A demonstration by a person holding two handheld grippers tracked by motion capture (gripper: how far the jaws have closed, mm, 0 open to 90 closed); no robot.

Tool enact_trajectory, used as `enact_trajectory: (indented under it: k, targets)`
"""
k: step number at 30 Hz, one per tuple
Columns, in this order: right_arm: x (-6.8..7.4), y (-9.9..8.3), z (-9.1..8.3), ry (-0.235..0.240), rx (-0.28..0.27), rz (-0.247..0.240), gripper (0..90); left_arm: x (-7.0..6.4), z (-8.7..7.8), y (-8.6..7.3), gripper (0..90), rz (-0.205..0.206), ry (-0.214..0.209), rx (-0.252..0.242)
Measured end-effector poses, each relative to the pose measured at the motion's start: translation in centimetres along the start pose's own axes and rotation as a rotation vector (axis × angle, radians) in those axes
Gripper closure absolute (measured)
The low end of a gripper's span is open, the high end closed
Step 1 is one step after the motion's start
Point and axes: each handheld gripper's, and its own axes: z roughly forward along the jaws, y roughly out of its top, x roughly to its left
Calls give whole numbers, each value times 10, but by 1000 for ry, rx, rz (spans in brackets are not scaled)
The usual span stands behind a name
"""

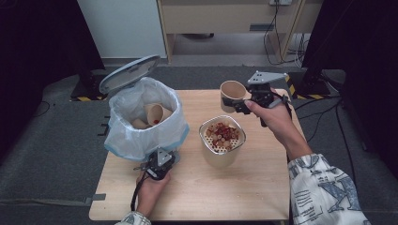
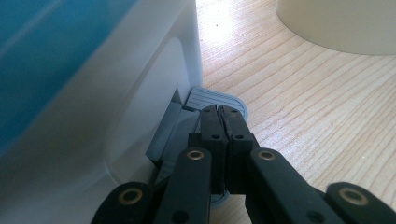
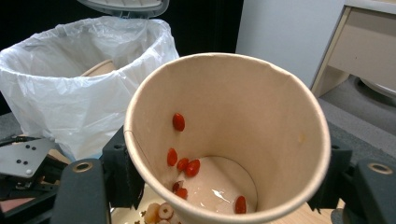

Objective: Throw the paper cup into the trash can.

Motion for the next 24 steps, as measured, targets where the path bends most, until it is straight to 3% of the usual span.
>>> enact_trajectory:
  k: [9, 24]
  targets:
    - [11, 8, 8, 7, 6, 12, 295, 0, 0, 0, 882, 1, 1, 1]
    - [39, 27, 24, 26, 12, -16, 295, 0, 0, 0, 882, 1, 1, 1]
